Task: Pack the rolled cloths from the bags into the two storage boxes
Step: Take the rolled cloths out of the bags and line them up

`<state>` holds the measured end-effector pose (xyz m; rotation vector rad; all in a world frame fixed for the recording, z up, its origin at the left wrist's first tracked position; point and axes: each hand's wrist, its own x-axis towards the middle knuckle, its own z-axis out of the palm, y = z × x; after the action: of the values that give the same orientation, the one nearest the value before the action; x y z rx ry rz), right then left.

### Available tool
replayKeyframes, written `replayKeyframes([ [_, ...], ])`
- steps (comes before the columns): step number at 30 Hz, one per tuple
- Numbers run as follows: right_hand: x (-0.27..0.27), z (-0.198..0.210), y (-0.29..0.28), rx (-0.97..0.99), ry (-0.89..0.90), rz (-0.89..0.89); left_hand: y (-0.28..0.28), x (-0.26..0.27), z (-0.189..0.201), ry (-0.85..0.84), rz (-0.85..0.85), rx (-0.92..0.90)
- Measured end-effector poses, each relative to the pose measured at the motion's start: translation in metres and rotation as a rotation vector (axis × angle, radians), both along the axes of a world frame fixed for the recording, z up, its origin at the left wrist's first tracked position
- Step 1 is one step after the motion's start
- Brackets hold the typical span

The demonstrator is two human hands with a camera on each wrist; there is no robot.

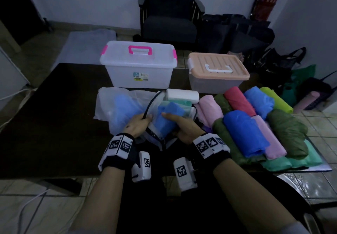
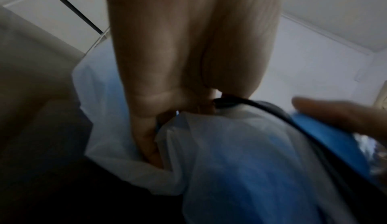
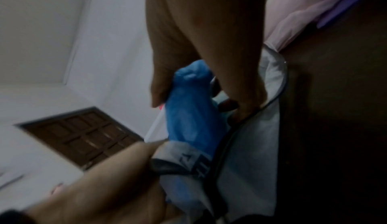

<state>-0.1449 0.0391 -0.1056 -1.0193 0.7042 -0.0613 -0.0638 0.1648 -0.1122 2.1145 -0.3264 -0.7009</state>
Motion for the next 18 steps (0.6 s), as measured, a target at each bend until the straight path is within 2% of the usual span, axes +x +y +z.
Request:
replayKeyframes([
  [2, 0.005, 0.0, 0.009, -0.053, -0.094, 0.058, 0.0, -0.001, 0.002, 0.036, 0.037, -0.033],
  [4, 0.009, -0.001, 0.015, -0.148, -0.085, 0.053, 0.0, 0.0, 0.003, 0.006, 0.056, -0.014],
  [6, 0.013, 0.001, 0.013, -0.218, -0.043, -0.003, 0.003, 0.005, 0.003, -0.093, 0.113, 0.032],
  [9, 0.009, 0.014, -0.001, -0.201, -0.082, -0.117, 0.008, 0.011, 0.001, -0.17, 0.203, 0.092],
  [14, -0.003, 0.042, -0.038, -0.05, -0.238, -0.236, 0.007, 0.015, -0.002, -0.24, 0.14, 0.173],
  [18, -0.012, 0.058, -0.064, -0.213, -0.127, -0.196, 0.006, 0.017, -0.003, -0.251, 0.115, 0.193],
])
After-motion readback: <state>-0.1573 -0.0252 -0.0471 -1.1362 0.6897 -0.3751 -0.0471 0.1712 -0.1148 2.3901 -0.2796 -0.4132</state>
